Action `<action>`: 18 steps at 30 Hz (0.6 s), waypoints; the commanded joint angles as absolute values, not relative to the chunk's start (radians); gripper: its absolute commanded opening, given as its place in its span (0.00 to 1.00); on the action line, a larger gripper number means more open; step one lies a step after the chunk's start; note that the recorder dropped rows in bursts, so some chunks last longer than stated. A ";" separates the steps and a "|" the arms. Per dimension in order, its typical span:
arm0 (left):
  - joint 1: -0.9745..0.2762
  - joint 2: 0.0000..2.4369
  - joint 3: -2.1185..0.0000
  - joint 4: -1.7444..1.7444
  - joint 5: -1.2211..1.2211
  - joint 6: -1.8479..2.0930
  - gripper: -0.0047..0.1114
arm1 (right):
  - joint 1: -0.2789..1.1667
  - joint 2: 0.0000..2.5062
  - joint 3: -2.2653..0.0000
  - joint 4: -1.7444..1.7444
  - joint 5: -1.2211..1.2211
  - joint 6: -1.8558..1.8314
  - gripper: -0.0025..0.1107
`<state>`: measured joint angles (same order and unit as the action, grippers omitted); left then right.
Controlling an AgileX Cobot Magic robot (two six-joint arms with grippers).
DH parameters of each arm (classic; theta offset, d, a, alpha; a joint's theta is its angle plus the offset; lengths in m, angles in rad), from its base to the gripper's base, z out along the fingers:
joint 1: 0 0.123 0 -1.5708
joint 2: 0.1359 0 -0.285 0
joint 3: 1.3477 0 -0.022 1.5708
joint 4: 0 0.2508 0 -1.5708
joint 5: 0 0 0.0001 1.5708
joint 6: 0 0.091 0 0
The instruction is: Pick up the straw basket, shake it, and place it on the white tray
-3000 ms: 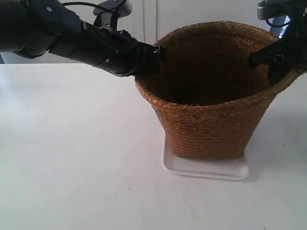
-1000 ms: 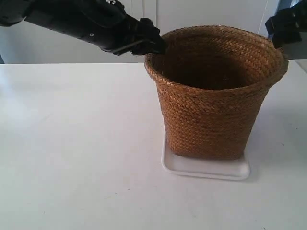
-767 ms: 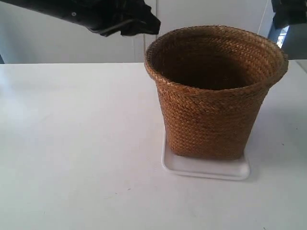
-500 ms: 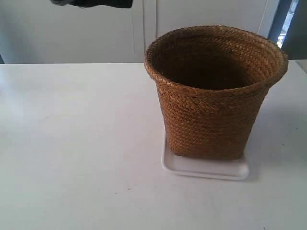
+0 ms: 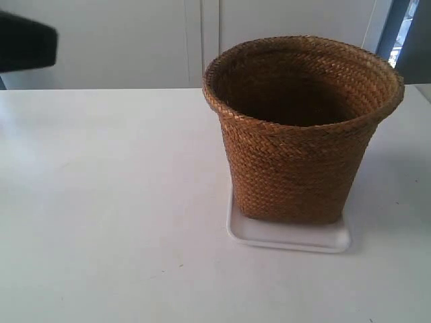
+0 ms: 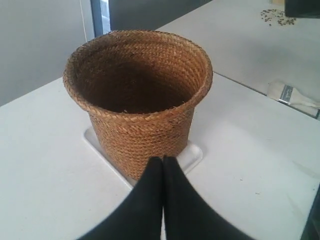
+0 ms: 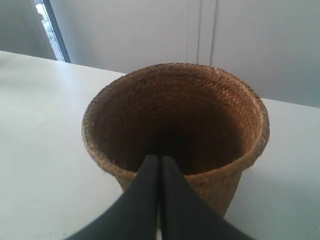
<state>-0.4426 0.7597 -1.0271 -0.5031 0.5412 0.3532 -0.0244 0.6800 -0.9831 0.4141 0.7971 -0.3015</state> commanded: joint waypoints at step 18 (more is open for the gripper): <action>-0.441 0.588 -0.817 -0.414 0.482 0.359 0.04 | -0.030 0.282 -0.584 0.426 0.806 -0.309 0.02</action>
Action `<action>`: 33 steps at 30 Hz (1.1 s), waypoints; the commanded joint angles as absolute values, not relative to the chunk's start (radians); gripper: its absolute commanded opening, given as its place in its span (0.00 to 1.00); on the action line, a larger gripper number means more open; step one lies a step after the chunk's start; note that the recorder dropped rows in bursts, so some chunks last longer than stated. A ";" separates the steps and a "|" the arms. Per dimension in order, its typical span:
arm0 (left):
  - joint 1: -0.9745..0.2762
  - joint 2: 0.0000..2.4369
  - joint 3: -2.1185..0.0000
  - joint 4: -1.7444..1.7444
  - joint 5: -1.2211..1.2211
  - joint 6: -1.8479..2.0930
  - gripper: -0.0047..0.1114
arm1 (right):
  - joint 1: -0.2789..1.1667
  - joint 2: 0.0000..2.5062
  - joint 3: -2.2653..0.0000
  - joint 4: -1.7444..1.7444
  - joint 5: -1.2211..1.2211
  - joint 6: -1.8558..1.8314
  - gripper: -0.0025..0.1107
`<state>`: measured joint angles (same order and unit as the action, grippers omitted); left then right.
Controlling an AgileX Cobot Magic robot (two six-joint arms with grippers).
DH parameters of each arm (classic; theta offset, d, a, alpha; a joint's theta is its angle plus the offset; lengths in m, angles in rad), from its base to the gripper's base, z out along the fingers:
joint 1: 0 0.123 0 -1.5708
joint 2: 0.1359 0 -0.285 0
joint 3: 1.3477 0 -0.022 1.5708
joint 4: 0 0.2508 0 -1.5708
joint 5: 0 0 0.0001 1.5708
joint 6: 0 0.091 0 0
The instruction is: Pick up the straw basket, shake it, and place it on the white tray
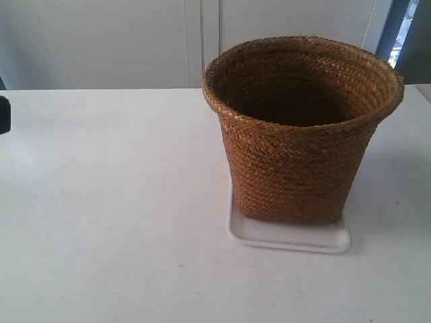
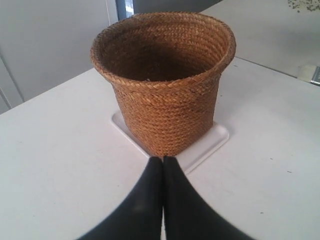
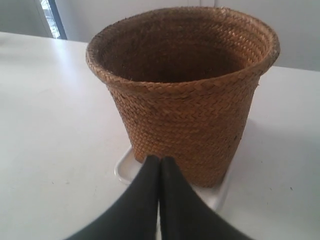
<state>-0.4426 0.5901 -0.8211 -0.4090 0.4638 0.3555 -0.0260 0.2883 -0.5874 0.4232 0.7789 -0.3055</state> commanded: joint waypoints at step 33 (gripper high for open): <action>-0.076 0.268 -0.174 -0.576 -0.055 0.304 0.04 | -0.030 0.282 -0.584 0.426 0.806 -0.309 0.02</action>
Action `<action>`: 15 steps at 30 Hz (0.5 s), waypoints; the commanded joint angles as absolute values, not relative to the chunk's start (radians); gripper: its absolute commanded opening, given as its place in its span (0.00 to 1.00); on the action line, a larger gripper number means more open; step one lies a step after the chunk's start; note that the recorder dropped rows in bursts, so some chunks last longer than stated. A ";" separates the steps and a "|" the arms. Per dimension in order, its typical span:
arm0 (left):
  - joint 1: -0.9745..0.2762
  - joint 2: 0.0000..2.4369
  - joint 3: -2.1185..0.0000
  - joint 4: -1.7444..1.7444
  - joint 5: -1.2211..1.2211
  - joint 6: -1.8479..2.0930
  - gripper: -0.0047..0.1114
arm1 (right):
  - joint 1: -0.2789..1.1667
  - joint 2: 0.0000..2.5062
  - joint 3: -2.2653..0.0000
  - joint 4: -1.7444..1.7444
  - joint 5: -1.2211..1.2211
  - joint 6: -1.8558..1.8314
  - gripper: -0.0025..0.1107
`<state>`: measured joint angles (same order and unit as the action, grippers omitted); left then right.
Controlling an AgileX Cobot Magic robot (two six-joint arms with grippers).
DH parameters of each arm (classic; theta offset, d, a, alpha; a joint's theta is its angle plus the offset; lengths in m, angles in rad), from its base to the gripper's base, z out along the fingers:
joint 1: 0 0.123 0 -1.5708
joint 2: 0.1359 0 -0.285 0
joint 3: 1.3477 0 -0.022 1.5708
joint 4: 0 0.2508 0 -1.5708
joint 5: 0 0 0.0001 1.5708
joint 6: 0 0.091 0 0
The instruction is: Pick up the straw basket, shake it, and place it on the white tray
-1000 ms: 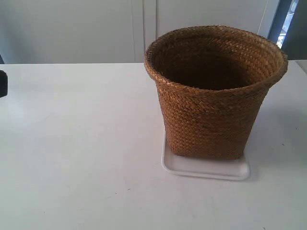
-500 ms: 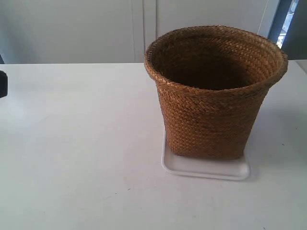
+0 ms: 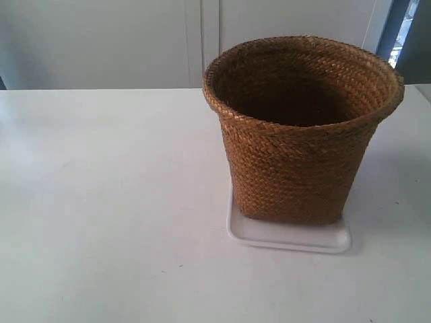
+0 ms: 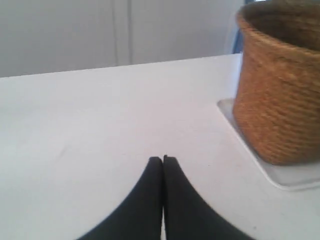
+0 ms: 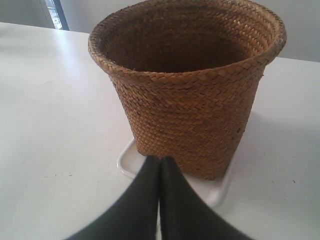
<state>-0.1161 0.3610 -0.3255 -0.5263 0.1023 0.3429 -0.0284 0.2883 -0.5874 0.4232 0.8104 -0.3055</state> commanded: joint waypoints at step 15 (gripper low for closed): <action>0.010 0.036 -0.016 -0.578 -0.059 0.177 0.04 | -0.030 0.282 -0.584 0.426 0.806 -0.309 0.02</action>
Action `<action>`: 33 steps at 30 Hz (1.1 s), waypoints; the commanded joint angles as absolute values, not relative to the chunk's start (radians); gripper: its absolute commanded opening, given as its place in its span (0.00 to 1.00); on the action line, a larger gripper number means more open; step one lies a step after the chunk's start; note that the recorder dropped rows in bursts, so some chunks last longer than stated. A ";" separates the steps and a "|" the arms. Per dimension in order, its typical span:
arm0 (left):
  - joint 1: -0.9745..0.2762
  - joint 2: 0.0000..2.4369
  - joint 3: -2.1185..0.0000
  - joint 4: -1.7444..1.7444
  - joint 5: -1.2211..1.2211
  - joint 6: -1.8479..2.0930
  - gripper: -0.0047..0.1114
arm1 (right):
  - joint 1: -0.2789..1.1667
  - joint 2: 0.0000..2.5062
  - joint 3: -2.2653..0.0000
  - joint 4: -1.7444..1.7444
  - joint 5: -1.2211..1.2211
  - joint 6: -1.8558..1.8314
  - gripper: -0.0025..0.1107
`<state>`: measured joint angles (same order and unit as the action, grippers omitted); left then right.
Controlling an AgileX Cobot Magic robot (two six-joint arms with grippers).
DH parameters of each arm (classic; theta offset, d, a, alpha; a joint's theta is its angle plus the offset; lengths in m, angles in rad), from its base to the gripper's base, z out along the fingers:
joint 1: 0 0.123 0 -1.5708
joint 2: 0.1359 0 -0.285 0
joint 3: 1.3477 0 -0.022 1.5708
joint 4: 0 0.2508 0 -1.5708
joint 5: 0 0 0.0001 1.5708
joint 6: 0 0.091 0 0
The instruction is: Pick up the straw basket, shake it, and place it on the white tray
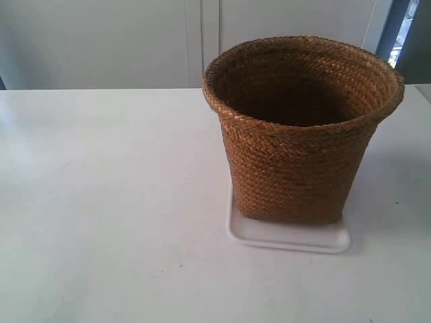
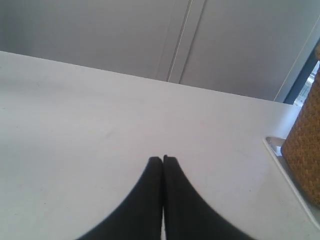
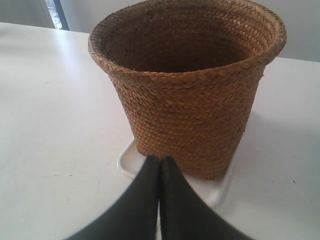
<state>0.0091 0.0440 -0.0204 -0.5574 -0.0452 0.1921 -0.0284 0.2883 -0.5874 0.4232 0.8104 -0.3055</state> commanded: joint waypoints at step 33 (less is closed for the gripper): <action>0.010 0.036 -0.012 -0.282 -0.024 -0.087 0.04 | -0.030 0.282 -0.584 0.426 0.806 -0.309 0.02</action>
<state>0.0091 0.0420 -0.0204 -0.2868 -0.0257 -0.0760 -0.0284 0.2883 -0.5874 0.4232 0.8104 -0.3055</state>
